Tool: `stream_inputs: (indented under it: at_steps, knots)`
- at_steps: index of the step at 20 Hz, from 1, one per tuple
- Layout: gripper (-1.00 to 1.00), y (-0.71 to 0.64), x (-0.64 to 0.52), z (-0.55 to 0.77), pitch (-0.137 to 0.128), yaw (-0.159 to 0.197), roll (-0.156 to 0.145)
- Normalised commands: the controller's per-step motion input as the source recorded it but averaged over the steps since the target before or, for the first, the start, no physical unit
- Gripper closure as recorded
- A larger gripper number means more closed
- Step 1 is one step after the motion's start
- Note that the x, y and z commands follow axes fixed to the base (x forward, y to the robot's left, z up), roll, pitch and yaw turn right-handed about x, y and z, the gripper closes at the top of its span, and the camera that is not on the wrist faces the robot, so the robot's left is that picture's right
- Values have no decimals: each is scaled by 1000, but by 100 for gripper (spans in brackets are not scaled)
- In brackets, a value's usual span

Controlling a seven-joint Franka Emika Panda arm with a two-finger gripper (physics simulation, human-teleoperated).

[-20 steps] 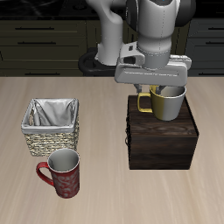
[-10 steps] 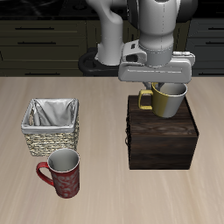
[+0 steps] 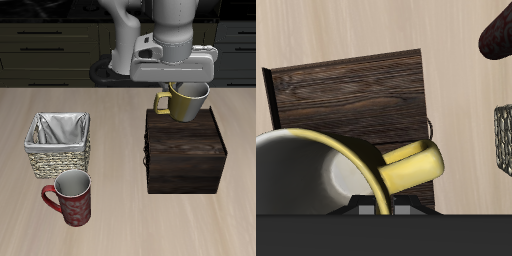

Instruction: Place the white and yellow mug in the basket

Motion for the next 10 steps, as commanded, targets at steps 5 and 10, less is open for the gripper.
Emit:
stream_inputs:
  at_steps: [5,10]
  knots:
    - [100,-236,-327,266,-48,67,20]
    - [100,-287,-248,140,-20,53,21]
